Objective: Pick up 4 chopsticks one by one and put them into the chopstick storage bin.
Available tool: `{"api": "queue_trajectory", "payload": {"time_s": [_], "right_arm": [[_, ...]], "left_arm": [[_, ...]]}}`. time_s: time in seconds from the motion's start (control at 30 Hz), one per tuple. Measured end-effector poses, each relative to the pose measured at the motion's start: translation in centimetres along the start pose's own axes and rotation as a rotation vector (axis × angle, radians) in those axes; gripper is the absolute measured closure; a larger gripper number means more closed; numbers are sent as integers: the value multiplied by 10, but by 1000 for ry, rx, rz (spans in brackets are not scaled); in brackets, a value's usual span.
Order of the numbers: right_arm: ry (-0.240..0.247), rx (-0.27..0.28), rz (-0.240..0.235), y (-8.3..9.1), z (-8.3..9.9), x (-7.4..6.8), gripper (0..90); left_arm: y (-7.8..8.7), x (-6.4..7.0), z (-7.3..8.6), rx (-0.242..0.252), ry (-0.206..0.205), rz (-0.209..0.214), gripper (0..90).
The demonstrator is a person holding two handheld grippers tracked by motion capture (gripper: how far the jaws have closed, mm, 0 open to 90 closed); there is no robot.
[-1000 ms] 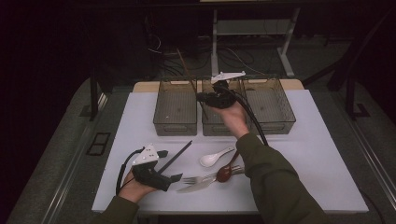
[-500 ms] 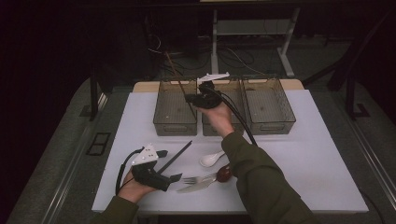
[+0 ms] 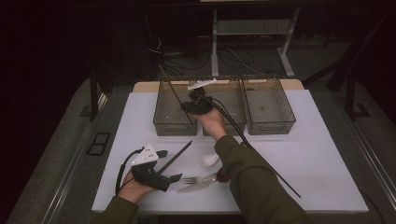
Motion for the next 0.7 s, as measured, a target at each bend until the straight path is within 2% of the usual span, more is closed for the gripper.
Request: {"api": "queue_trajectory", "payload": {"time_s": [0.33,0.47,0.53,0.6,0.7], "right_arm": [[17,-77,19,-10,14,0,847],[18,-88,24,-11,16,0,838],[12,-85,9,-11,15,-1,790],[29,-80,20,-9,14,-1,761],[24,-71,18,-6,11,0,700]], "left_arm": [[0,1,0,0,4,2,0],[0,0,0,0,4,2,0],[0,1,0,1,3,2,0],[0,1,0,0,3,2,0],[0,0,0,0,4,1,0]]}}
Point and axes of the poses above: each handheld gripper's, and its own axes: y roughly backward along the jaws, z roughly out of its underside, x roughly to its right, the point moved 9 cm from there along -y, roughly forward along the jaws, and after that the axes turned 5 degrees about y, right-handed, at the moved point
